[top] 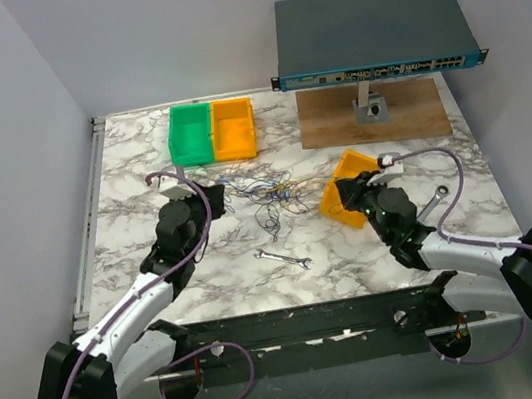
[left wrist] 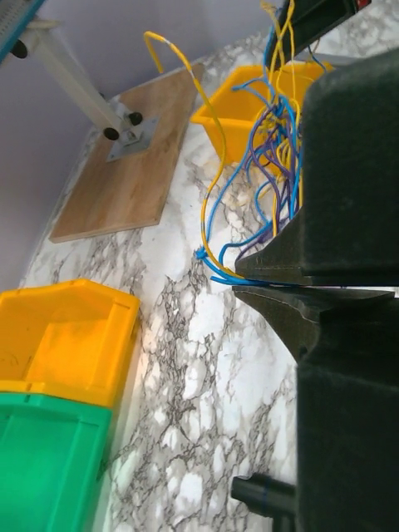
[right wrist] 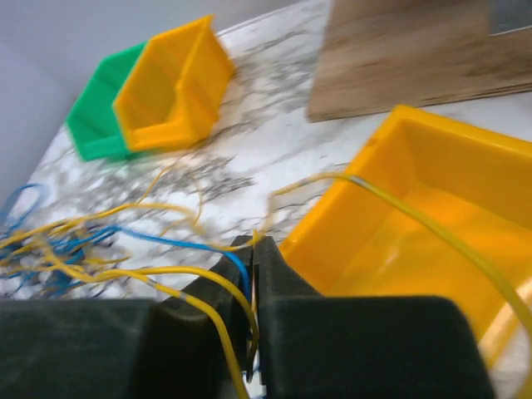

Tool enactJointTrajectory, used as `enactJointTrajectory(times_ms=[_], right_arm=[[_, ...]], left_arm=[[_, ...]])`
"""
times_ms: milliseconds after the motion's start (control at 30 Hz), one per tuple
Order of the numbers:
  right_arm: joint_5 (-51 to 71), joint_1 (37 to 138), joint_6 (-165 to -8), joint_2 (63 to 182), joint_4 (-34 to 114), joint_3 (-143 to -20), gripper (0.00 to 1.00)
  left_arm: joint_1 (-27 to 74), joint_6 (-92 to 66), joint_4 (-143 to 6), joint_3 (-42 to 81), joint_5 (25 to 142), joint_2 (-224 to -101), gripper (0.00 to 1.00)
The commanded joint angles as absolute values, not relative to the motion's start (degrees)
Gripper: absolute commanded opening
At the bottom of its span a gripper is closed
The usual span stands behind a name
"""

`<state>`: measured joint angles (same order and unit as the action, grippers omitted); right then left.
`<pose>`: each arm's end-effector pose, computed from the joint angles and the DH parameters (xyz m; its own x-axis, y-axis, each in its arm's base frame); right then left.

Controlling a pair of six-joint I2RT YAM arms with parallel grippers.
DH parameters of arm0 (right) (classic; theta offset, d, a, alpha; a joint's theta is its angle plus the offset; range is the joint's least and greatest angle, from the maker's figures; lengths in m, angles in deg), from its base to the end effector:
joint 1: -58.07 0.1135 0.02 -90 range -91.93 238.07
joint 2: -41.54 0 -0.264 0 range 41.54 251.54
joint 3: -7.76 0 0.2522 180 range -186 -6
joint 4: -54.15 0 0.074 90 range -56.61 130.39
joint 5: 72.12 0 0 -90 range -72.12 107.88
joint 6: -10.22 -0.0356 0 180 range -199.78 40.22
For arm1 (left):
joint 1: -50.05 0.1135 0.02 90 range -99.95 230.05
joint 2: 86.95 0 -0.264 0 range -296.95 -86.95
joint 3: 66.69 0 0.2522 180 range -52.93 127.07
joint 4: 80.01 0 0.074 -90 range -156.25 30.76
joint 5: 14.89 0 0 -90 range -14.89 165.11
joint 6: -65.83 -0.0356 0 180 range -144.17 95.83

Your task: Untangle the cables

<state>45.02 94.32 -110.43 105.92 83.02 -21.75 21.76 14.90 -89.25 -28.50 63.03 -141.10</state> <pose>0.1853 0.1157 0.1963 -0.1543 0.4494 -0.8799 -0.0950 0.8797 0.4660 0.1937 -0.0958 0.2454 -0.2567 -0.5617 -0.7865 0.1528 0.7799 -0.6069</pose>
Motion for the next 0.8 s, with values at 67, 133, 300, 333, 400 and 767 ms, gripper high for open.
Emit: enactJointTrajectory(times_ms=[67,133,300,333,400,767], right_arm=[[8.3,92.9,-100.0,113.3,97.3,-23.2,0.47],[4.7,92.9,-100.7,115.5,100.9,-22.9,0.70],[0.7,92.9,-100.6,116.5,102.0,-23.3,0.75],[0.4,92.9,-100.7,116.4,102.4,-23.2,0.75],[-0.3,92.8,-100.9,116.8,102.8,-23.3,0.75],[28.0,92.9,-105.6,109.0,100.4,-19.2,1.00]], left_arm=[[23.2,4.4,-95.6,-24.2,81.7,-147.7,0.00],[23.2,4.1,-97.5,-24.0,85.2,-148.8,0.00],[22.8,3.0,-101.9,-23.0,95.5,-150.9,0.00],[22.5,2.8,-102.6,-22.7,96.8,-151.3,0.00],[22.1,2.6,-103.8,-22.1,100.5,-152.6,0.00],[21.0,2.0,-102.7,-21.2,100.0,-153.0,0.00]])
